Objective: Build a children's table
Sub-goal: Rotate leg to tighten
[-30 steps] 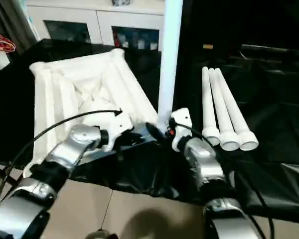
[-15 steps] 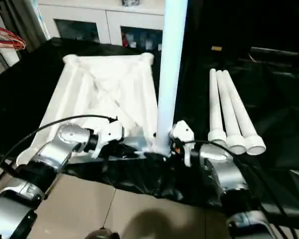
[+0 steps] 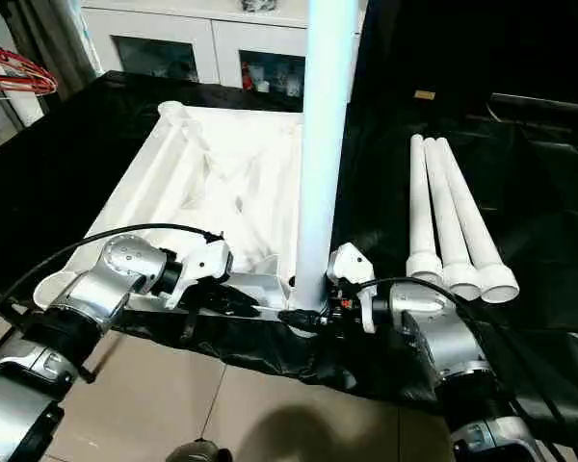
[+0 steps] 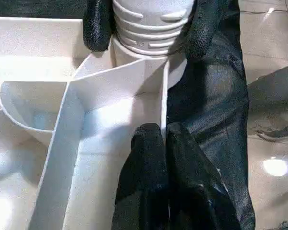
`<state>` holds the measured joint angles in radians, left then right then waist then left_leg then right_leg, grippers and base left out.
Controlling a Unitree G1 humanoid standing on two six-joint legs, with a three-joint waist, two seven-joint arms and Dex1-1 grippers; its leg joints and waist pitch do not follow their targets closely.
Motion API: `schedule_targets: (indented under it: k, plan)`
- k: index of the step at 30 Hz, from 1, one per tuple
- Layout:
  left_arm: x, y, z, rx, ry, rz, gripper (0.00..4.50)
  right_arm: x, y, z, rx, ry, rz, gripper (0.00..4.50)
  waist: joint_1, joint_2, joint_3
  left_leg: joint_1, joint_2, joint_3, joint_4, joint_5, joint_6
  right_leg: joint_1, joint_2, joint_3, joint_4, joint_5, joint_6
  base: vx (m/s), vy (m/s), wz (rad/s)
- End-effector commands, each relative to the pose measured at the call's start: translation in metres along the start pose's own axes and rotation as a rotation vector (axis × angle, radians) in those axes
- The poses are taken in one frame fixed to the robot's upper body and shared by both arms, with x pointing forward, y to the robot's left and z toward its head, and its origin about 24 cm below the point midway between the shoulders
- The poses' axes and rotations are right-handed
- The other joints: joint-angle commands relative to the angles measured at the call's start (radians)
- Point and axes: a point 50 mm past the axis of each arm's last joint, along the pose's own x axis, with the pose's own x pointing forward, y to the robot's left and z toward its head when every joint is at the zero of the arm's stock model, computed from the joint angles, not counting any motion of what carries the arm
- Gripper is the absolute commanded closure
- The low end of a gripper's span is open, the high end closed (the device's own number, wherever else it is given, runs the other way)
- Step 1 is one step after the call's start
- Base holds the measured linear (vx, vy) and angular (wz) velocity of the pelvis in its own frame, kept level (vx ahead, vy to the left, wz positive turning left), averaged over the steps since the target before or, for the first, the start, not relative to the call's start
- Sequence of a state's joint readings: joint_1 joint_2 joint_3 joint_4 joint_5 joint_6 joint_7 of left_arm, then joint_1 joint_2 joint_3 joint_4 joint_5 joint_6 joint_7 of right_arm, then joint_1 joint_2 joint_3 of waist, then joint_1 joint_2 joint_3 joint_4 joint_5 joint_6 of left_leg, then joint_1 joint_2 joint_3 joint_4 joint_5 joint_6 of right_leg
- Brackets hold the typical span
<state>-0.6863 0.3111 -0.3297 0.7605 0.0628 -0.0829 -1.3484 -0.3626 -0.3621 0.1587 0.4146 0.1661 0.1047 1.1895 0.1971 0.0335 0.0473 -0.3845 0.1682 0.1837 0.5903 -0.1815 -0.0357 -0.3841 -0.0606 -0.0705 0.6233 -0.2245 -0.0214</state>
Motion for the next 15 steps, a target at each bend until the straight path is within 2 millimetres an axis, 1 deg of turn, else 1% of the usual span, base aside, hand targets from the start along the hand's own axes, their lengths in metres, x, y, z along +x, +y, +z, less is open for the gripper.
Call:
schedule_targets:
  k: [1, 2, 3, 4, 5, 6, 7, 8, 9, 10, 11, 13, 14, 15]
  plan:
    - [0.002, 0.009, 0.003, -0.039, -0.007, 0.116, 4.5, 0.02, 0.01, -0.004, 0.051, -0.033, 0.036, 1.74, -0.002, -0.006, -0.06, 0.02, 0.087, -0.036, -0.07, -0.17, 0.069, 0.036, -0.118, 0.059, -0.074, -0.076, -0.227, 0.0, 0.0, 0.0]
    - [0.005, 0.012, 0.005, -0.062, -0.027, 0.161, 4.5, 0.024, 0.005, -0.005, 0.069, -0.047, -0.04, 1.74, -0.003, -0.005, -0.058, 0.021, 0.087, -0.036, -0.072, -0.186, 0.059, 0.034, -0.12, 0.06, -0.077, -0.109, -0.225, 0.0, 0.0, 0.0]
    - [0.009, 0.015, 0.009, -0.081, -0.049, 0.204, 4.5, 0.029, -0.002, -0.007, 0.09, -0.058, -0.142, 1.74, -0.008, -0.004, -0.054, 0.022, 0.087, -0.037, -0.076, -0.216, 0.041, 0.031, -0.123, 0.061, -0.082, -0.163, -0.225, 0.0, 0.0, 0.0]
    - [0.01, 0.016, 0.009, -0.084, -0.052, 0.212, 4.5, 0.03, -0.004, -0.007, 0.095, -0.059, -0.16, 1.74, -0.015, -0.005, -0.052, 0.024, 0.084, -0.04, -0.08, -0.248, 0.018, 0.032, -0.126, 0.061, -0.089, -0.231, -0.218, 0.0, 0.0, 0.0]
    - [0.012, 0.017, 0.011, -0.092, -0.058, 0.237, 4.5, 0.033, -0.008, -0.008, 0.111, -0.06, -0.223, 1.74, -0.016, -0.004, -0.051, 0.026, 0.084, -0.042, -0.083, -0.26, 0.01, 0.033, -0.126, 0.061, -0.092, -0.262, -0.209, 0.0, 0.0, 0.0]
    - [0.015, 0.019, 0.013, -0.097, -0.06, 0.265, 4.5, 0.036, -0.014, -0.009, 0.128, -0.061, -0.297, 1.74, -0.024, -0.004, -0.05, 0.025, 0.084, -0.043, -0.085, -0.27, -0.001, 0.034, -0.126, 0.062, -0.095, -0.289, -0.2, 0.0, 0.0, 0.0]
    - [0.016, 0.02, 0.013, -0.098, -0.059, 0.276, 4.5, 0.038, -0.016, -0.009, 0.136, -0.064, -0.325, 1.74, -0.028, -0.005, -0.05, 0.024, 0.085, -0.044, -0.086, -0.27, -0.007, 0.034, -0.128, 0.063, -0.095, -0.292, -0.197, 0.0, 0.0, 0.0]
    - [0.019, 0.021, 0.015, -0.102, -0.058, 0.304, 4.5, 0.041, -0.019, -0.008, 0.153, -0.073, -0.38, 1.74, -0.039, -0.005, -0.049, 0.022, 0.082, -0.046, -0.089, -0.278, -0.011, 0.036, -0.126, 0.062, -0.096, -0.301, -0.193, 0.0, 0.0, 0.0]
    - [0.019, 0.021, 0.015, -0.103, -0.058, 0.308, 4.5, 0.042, -0.02, -0.008, 0.156, -0.074, -0.387, 1.74, -0.041, -0.005, -0.05, 0.023, 0.082, -0.044, -0.088, -0.273, -0.01, 0.034, -0.126, 0.064, -0.097, -0.292, -0.189, 0.0, 0.0, 0.0]
    - [0.025, 0.024, 0.019, -0.112, -0.059, 0.356, 4.5, 0.049, -0.024, -0.008, 0.191, -0.08, -0.467, 1.74, -0.046, -0.004, -0.053, 0.025, 0.082, -0.043, -0.086, -0.258, -0.009, 0.032, -0.124, 0.065, -0.093, -0.257, -0.197, 0.0, 0.0, 0.0]
    - [0.027, 0.026, 0.021, -0.122, -0.057, 0.392, 4.5, 0.054, -0.026, -0.007, 0.199, -0.082, -0.503, 1.74, -0.049, -0.003, -0.052, 0.024, 0.081, -0.043, -0.087, -0.255, -0.007, 0.033, -0.123, 0.065, -0.093, -0.245, -0.201, 0.0, 0.0, 0.0]
    - [0.034, 0.029, 0.026, -0.134, -0.052, 0.464, 4.5, 0.063, -0.03, -0.008, 0.226, -0.067, -0.606, 1.74, -0.053, -0.006, -0.053, 0.026, 0.08, -0.04, -0.085, -0.244, -0.006, 0.033, -0.122, 0.064, -0.091, -0.22, -0.208, 0.0, 0.0, 0.0]
    - [0.04, 0.03, 0.03, -0.153, -0.062, 0.514, 4.5, 0.068, -0.033, -0.008, 0.249, -0.061, -0.683, 1.74, -0.058, -0.004, -0.052, 0.024, 0.079, -0.041, -0.086, -0.24, -0.005, 0.035, -0.12, 0.063, -0.09, -0.214, -0.212, 0.0, 0.0, 0.0]
    - [0.04, 0.031, 0.03, -0.155, -0.063, 0.519, 4.5, 0.068, -0.033, -0.007, 0.25, -0.061, -0.691, 1.74, -0.057, -0.003, -0.052, 0.026, 0.078, -0.039, -0.085, -0.24, -0.005, 0.033, -0.12, 0.064, -0.092, -0.212, -0.211, 0.0, 0.0, 0.0]
